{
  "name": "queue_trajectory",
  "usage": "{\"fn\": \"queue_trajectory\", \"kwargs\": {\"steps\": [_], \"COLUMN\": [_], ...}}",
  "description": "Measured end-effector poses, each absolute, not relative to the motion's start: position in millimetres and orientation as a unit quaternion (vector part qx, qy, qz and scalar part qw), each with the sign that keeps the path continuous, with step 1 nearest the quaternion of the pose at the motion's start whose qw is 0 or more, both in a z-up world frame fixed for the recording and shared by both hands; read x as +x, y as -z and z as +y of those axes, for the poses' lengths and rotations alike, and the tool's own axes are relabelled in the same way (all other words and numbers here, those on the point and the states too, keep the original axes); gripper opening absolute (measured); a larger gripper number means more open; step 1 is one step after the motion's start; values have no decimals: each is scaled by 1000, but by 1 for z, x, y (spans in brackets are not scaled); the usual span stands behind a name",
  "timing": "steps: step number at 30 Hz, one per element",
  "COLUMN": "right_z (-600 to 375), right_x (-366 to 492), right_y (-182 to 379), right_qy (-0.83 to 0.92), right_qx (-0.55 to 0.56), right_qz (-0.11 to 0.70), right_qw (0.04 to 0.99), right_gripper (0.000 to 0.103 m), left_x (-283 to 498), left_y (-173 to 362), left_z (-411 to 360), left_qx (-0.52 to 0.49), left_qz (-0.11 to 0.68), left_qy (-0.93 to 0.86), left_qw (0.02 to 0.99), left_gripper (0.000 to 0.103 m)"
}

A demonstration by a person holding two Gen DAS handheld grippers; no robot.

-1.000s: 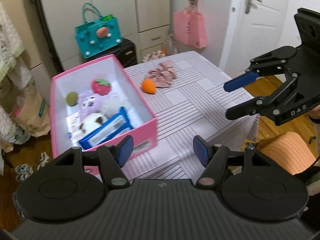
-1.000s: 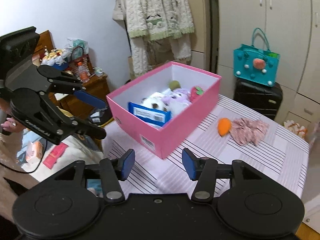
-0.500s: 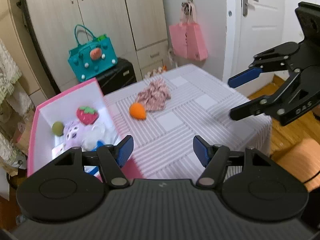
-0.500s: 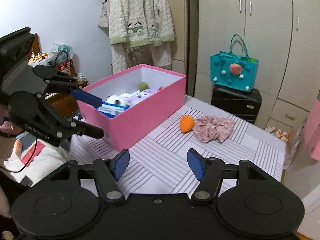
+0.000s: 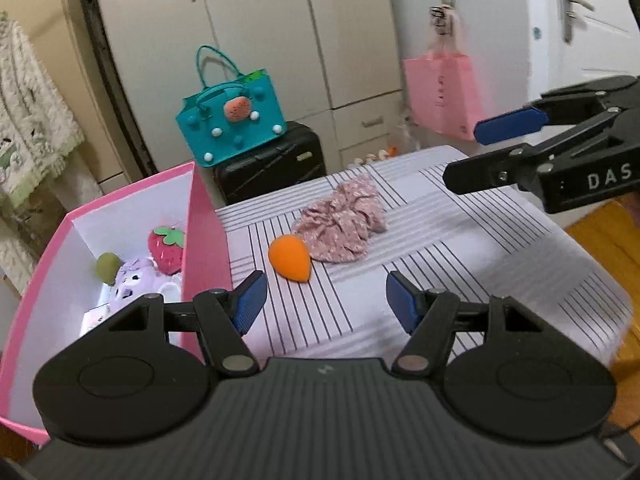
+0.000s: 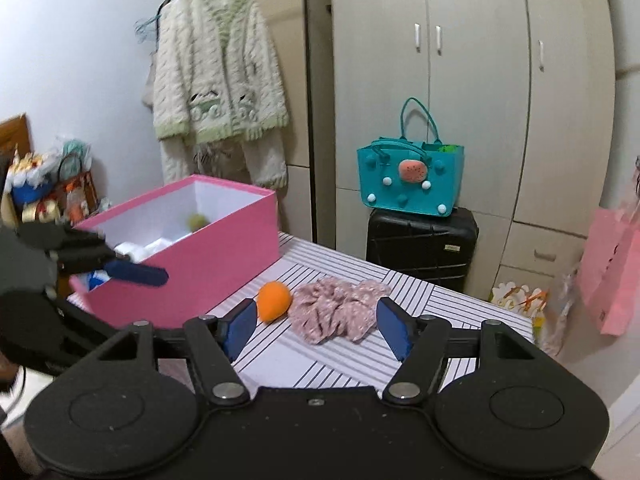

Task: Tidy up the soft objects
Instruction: 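Close the left gripper on the orange sponge while right gripper closes on the pink scrunchie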

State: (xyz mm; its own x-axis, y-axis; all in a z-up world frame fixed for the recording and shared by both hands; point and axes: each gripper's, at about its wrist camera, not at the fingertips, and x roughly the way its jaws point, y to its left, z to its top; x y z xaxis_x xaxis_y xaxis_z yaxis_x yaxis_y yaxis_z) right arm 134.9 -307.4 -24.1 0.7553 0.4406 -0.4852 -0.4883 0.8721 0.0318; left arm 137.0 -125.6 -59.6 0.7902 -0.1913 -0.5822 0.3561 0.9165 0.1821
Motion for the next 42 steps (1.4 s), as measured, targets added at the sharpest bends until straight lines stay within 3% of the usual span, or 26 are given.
{"fn": "queue_trajectory", "kwargs": {"steps": [11,17,34,40,42], "right_z": [-304,-289,-280,-276,-272], "right_x": [215,260,317,307,300], "right_y": [65,81,129,135,136], "right_qy": [-272,-294,-333,-340,-337], "right_qx": [-49,-41,-14,-64,-92], "right_qz": [280,299,372,354,343], "right_qw": [919,907,866,869,872], "right_gripper": [71,81,91,89,81], "left_x": [199,226,245,248,247], "left_y": [98,110,132,137,138], "left_z": [-143,-140,-131,-132,-134], "left_qx": [103,81,65,67,73], "left_qz": [272,298,318,317,312], "left_qy": [48,28,12,4,2], "left_qw": [956,951,946,946,947], "left_gripper": [56,40,40,39,40]}}
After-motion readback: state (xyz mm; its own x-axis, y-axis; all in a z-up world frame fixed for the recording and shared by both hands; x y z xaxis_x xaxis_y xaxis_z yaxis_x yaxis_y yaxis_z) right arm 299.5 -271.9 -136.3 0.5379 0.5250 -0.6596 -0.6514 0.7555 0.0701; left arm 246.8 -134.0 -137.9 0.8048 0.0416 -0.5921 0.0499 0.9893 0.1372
